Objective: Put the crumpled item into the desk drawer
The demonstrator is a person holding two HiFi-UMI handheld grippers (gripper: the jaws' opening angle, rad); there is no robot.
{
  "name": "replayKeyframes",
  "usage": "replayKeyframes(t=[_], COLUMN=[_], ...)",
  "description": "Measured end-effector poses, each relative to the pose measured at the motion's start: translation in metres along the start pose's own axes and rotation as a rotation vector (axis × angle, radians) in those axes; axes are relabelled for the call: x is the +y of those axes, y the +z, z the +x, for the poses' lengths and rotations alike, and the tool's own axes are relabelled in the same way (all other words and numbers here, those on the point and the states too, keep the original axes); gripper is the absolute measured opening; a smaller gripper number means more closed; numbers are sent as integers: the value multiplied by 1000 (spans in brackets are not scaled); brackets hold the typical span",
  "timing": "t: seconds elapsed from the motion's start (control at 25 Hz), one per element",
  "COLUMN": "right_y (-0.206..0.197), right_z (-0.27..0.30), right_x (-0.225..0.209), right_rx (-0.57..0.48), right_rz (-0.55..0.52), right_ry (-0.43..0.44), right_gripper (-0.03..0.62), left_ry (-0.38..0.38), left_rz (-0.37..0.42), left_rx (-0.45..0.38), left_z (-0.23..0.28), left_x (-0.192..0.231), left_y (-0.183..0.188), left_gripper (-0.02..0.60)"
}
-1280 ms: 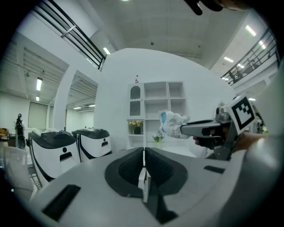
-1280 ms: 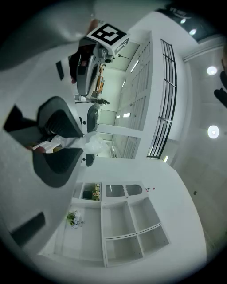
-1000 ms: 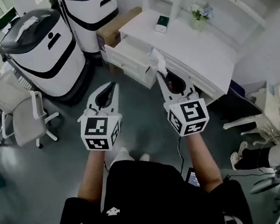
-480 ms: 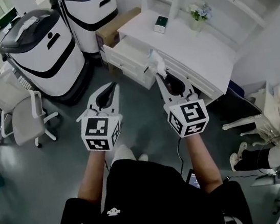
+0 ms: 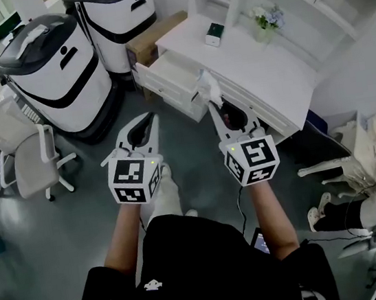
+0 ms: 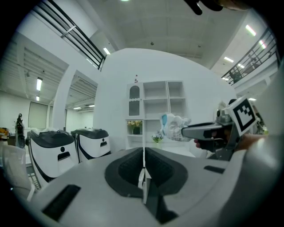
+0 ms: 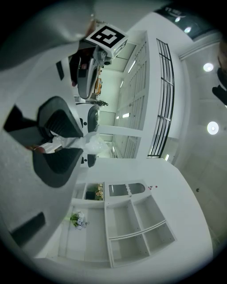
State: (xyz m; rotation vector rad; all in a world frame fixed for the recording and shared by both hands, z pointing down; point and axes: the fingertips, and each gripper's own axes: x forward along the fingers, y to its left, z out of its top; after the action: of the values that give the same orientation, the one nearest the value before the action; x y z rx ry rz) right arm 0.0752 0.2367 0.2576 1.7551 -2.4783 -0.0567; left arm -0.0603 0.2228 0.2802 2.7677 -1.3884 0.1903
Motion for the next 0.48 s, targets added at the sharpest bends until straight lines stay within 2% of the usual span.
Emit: replayKeyframes(t=[0.48], right_y=[-3], right_z=[62], right_x=[-22], right_rx=[0], right_rz=[-13], right_ry=[15], right_gripper=[71], left_ry=[6], left_rz=[-1], left_rx=[-4], left_z=[55], left_x=[34], left_y=[4], left_gripper=[14])
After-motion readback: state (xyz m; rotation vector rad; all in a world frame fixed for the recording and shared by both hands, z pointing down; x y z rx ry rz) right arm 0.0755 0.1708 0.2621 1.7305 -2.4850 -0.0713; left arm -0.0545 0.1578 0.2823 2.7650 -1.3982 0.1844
